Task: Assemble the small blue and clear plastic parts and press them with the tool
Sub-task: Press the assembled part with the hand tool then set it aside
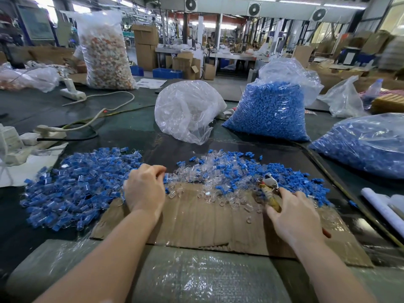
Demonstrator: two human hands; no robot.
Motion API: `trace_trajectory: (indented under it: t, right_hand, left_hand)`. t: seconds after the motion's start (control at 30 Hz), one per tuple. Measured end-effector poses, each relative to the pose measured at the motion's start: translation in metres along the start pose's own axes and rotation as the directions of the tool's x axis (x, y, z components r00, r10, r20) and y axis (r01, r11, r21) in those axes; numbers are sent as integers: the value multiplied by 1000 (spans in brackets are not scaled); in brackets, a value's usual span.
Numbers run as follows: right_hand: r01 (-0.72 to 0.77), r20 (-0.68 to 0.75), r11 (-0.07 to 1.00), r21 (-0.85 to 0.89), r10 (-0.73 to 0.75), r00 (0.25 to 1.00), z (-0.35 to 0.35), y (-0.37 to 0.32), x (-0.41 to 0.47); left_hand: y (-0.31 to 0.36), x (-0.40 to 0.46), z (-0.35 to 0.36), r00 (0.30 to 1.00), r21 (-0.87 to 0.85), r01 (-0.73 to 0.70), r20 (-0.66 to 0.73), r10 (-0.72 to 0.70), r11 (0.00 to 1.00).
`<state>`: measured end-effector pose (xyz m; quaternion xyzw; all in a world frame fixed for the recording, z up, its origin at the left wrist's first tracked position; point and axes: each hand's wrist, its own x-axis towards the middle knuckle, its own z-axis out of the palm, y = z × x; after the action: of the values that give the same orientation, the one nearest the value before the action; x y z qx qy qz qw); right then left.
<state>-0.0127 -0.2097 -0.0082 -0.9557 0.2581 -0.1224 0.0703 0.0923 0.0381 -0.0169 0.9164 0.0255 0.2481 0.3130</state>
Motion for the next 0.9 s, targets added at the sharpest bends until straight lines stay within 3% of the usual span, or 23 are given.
trace_trajectory:
  t: [0.1, 0.2, 0.37, 0.53, 0.6, 0.7, 0.77, 0.9]
  right_hand:
    - [-3, -19, 998, -55, 2, 1000, 3, 1, 2]
    - [0, -10, 995, -97, -1, 1000, 5, 1, 2]
    - [-10, 1, 994, -112, 10, 1000, 7, 0, 2]
    - [-9, 12, 988, -154, 11, 1000, 4, -3, 0]
    - [22, -86, 986, -163, -37, 996, 2, -5, -3]
    - [246, -281, 969, 24, -229, 932, -2, -9, -11]
    - [350, -209, 933, 88, -326, 922, -2, -13, -19]
    - [368, -34, 929, 39, -367, 930, 7, -22, -23]
  left_hand:
    - [-15, 9, -2, 1000, 165, -8, 8, 7, 986]
    - [-16, 9, 2, 999, 221, -23, 41, 15, 975]
    - [10, -8, 13, 979, -63, -172, 98, 178, 983]
    - [44, -38, 29, 873, -302, -288, 308, 379, 909]
    - [51, -47, 36, 830, -312, -321, 362, 424, 894]
    - [52, -53, 42, 825, -315, -318, 373, 425, 894]
    - [50, -53, 42, 840, -321, -293, 364, 403, 901]
    - [48, -54, 41, 855, -348, -264, 347, 385, 900]
